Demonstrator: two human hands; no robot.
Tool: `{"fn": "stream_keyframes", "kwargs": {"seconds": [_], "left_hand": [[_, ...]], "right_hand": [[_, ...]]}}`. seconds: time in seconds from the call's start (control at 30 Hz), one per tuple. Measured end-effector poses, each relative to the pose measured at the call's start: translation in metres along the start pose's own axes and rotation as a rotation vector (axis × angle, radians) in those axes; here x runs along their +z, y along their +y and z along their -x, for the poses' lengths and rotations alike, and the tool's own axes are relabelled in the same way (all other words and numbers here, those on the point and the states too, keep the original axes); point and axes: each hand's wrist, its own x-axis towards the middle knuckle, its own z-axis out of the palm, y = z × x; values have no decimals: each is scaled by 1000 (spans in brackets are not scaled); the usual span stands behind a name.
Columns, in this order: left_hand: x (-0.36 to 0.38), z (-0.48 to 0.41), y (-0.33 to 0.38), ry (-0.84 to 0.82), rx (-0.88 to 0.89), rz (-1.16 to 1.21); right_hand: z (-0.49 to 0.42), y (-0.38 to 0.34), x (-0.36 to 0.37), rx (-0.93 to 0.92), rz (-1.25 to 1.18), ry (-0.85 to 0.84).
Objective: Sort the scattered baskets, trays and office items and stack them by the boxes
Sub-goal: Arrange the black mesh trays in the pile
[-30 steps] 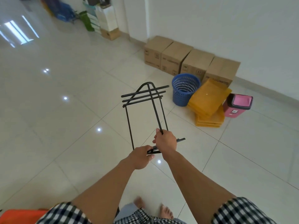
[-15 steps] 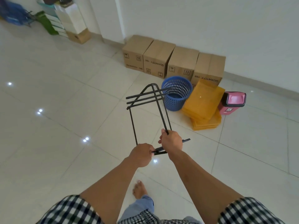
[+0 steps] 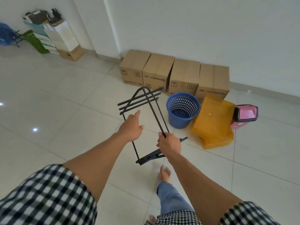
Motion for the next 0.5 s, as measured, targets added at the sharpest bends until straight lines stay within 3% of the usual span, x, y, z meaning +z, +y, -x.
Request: {"fn": "stream_keyframes", "kwargs": {"seconds": [0.13, 0.3, 0.37, 0.47, 0.5], "left_hand": [[-43, -82, 9, 69, -2, 75], [-88, -178, 15, 82, -171, 311], [-102, -215, 16, 129, -274, 581], [-119, -257, 13, 94, -468, 1196], [-123, -269, 8, 90, -487, 1280]], "right_hand": [[-57, -31, 6, -65, 81, -26], [-119, -72, 4, -98, 158, -54], [-145, -89, 3, -115, 176, -78], [-178, -108, 5, -118, 202, -115], [-187, -114, 7, -111, 210, -130]]}}
